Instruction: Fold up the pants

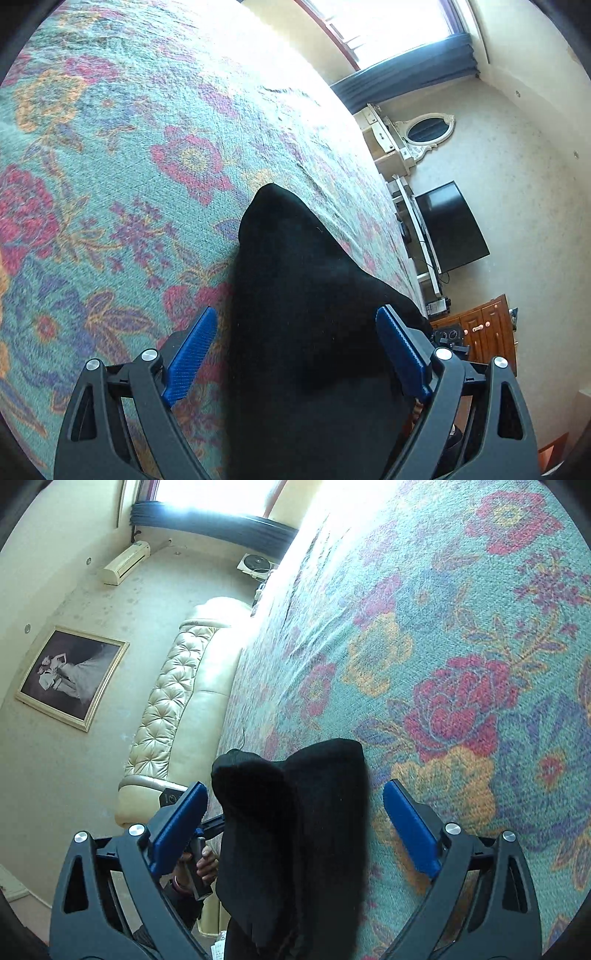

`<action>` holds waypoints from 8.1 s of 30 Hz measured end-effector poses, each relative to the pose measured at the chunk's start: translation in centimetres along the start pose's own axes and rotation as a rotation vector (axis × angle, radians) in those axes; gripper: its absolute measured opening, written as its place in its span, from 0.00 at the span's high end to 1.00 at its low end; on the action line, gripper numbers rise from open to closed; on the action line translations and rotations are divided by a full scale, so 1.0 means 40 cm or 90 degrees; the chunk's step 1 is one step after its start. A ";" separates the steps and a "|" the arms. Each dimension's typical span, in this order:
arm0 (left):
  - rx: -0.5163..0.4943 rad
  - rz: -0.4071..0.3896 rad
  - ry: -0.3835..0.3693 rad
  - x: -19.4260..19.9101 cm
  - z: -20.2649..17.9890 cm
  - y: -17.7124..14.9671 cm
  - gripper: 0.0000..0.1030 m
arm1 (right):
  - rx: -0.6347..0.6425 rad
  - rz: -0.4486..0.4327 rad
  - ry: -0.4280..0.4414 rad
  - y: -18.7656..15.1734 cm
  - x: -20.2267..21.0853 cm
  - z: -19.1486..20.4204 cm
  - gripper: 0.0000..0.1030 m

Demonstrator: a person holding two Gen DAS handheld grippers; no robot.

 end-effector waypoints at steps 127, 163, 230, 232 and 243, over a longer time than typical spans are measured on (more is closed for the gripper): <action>-0.015 0.050 0.003 0.070 -0.040 -0.260 0.12 | 0.023 0.130 -0.008 -0.199 0.081 0.048 0.14; -0.051 0.071 -0.017 -0.150 -0.006 0.026 0.18 | 0.038 0.119 -0.006 0.035 -0.062 -0.044 0.66; -0.012 -0.201 0.234 0.181 0.091 -0.137 0.16 | -0.136 -0.123 0.052 -0.053 0.138 -0.106 0.33; -0.011 -0.187 0.215 0.170 0.064 -0.159 0.16 | -0.120 -0.100 0.052 -0.072 0.105 -0.075 0.26; 0.031 -0.162 0.197 0.070 0.003 -0.148 0.15 | -0.062 -0.040 -0.019 -0.105 -0.056 0.030 0.02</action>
Point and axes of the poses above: each gripper's, at about its wrist camera, not at the fingertips, and x roughly against the way its jaws point, z to its left, y to its top, the point moved 2 cm from there along -x, roughly the way its jaws point, and after that the axes turned 8 degrees about -z, right-handed, at the moved point
